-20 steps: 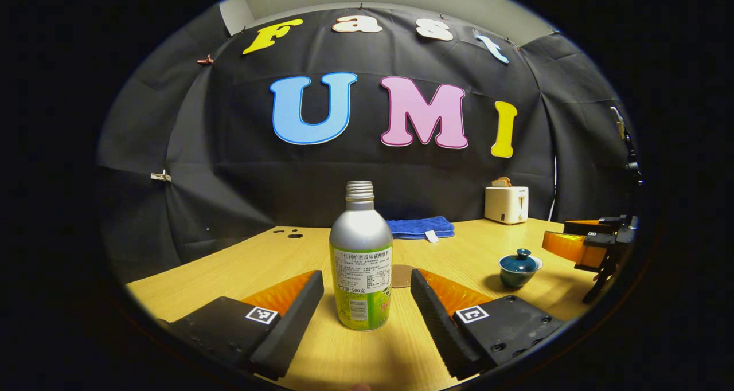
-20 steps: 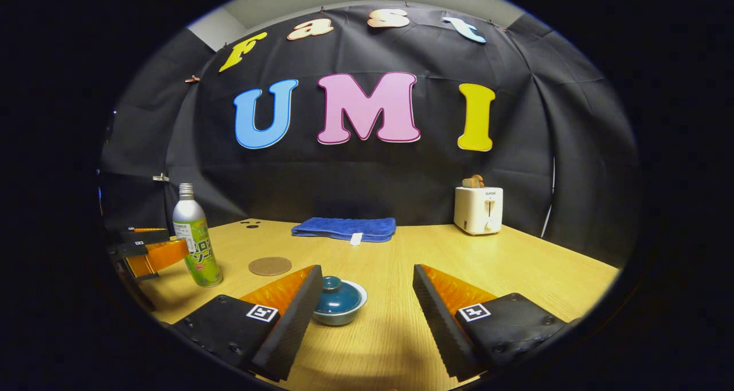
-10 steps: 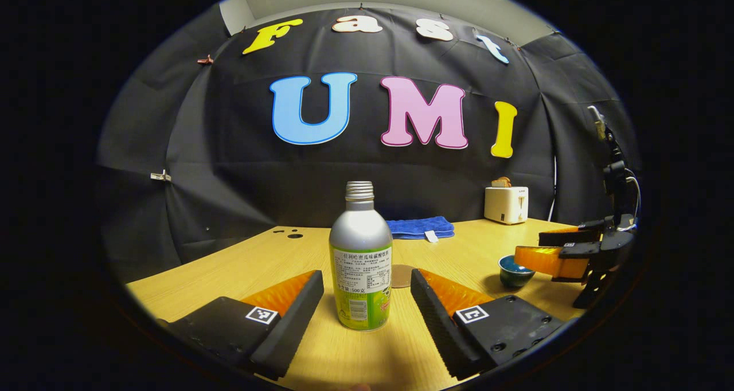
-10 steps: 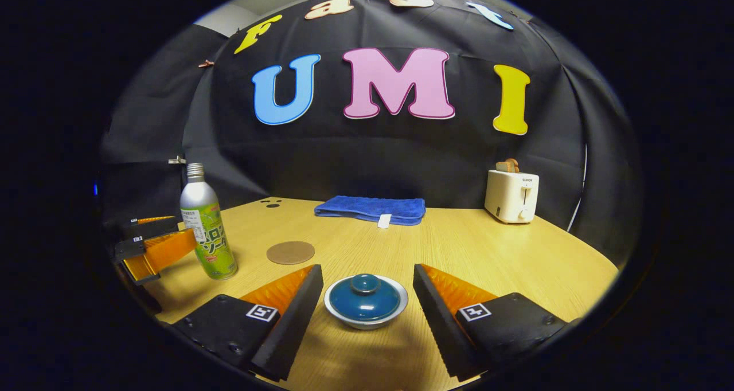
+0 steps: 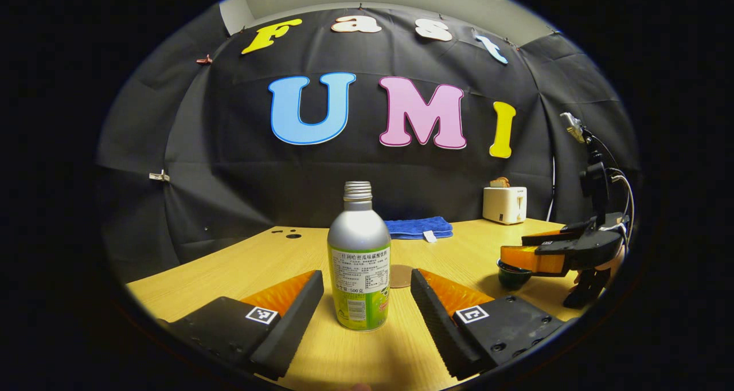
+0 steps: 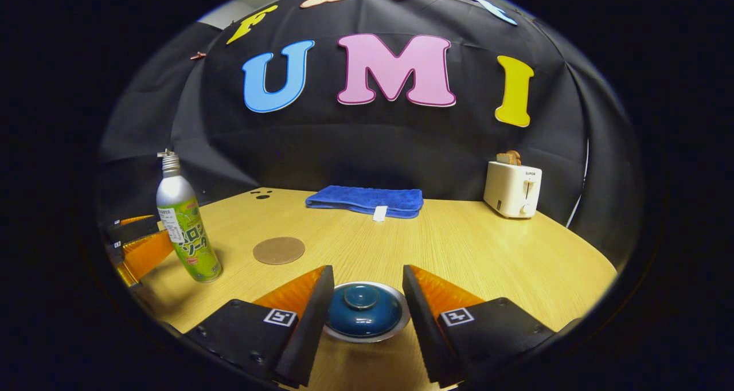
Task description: Open the teacup lid with one hand, grasp the water bottle and pour water into the teacup with the other hand; after pouring, place the water bottle on the coaster and then close the teacup lid.
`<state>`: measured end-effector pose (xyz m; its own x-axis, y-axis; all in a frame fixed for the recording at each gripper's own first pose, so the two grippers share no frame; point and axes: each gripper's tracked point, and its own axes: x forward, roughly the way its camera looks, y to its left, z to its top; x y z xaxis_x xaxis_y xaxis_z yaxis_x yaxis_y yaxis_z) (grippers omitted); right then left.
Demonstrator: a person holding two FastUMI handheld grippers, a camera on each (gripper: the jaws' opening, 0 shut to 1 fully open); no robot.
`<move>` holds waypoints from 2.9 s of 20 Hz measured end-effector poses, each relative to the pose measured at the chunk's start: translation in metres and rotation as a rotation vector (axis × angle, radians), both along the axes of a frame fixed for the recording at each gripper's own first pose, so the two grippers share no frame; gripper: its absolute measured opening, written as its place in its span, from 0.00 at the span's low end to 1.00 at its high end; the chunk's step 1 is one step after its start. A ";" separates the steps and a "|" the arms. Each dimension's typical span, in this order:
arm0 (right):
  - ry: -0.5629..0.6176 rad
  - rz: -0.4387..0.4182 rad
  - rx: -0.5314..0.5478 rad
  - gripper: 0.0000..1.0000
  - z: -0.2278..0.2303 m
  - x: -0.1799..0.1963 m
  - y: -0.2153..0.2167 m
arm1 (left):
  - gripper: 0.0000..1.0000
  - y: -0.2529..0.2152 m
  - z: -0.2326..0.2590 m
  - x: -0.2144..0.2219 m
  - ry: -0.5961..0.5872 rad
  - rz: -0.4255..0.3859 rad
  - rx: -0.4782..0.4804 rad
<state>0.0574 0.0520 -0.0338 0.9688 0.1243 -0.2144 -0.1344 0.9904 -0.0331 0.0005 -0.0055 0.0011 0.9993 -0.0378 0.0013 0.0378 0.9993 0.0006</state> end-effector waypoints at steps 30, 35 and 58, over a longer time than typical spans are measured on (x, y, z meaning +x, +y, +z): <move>-0.176 -0.072 0.100 0.29 0.029 -0.008 -0.067 | 0.97 0.005 0.001 0.030 -0.001 0.021 0.000; -0.206 -0.125 0.048 0.29 0.033 -0.006 -0.098 | 0.96 0.008 0.001 0.056 0.000 0.025 0.000; -0.209 -0.137 0.047 0.29 0.035 -0.005 -0.137 | 0.81 -0.072 0.020 0.097 -0.080 -0.149 0.641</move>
<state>0.0523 -0.0849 0.0007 1.0000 -0.0057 -0.0044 0.0057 1.0000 0.0005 0.0971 -0.0775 0.0211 0.9810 -0.1938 0.0068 0.1507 0.7839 0.6023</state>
